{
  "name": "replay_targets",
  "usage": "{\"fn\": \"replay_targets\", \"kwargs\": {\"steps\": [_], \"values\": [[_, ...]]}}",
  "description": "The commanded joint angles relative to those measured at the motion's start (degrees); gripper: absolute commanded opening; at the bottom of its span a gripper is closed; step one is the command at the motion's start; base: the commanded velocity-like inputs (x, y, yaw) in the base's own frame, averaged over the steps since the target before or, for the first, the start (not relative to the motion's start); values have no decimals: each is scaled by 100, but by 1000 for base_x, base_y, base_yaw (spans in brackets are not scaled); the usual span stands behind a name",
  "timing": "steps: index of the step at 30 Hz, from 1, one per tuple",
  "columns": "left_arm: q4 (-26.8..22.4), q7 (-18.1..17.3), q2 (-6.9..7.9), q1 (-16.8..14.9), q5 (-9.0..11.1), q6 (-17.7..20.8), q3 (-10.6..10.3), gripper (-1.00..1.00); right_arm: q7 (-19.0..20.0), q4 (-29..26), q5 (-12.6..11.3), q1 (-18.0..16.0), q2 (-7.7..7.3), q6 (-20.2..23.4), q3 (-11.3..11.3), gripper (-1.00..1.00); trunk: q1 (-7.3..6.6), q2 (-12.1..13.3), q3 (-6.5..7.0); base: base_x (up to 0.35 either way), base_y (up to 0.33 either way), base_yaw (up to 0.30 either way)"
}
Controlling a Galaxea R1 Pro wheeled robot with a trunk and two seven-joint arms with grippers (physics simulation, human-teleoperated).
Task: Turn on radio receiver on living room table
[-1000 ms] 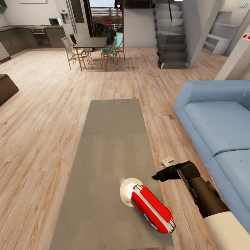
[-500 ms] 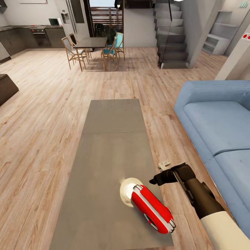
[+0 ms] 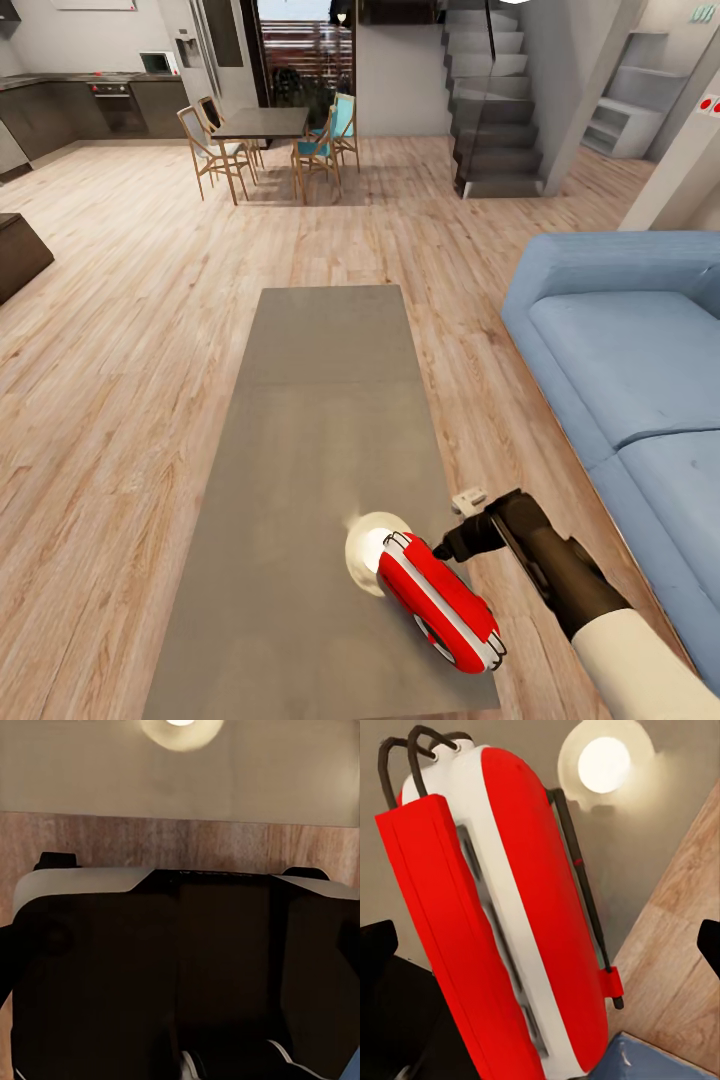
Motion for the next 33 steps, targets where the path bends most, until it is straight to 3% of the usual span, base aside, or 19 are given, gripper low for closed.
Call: {"fn": "replay_targets", "kwargs": {"steps": [1,14,19,29,31,33], "values": [[0,0,0,0,1,1,0,100,0,42,-1,0,-2,-37,7,100,0,0,0,0,0,0],[2,0,0,0,2,7,0,100,2,651,10,0,6,-482,178,100,0,0,0,0,0,0],[3,0,0,0,2,7,0,100,7,669,168,0,20,-493,194,100,0,0,0,0,0,0],[0,0,0,0,2,7,0,100,5,691,551,0,359,-497,189,100,0,0,0,0,0,0],[2,0,0,0,2,7,0,100,6,694,567,0,409,-497,255,100,0,0,0,0,0,0],[3,0,0,1,2,7,0,100,-7,697,587,0,445,-497,489,100,0,0,0,0,0,0]]}}
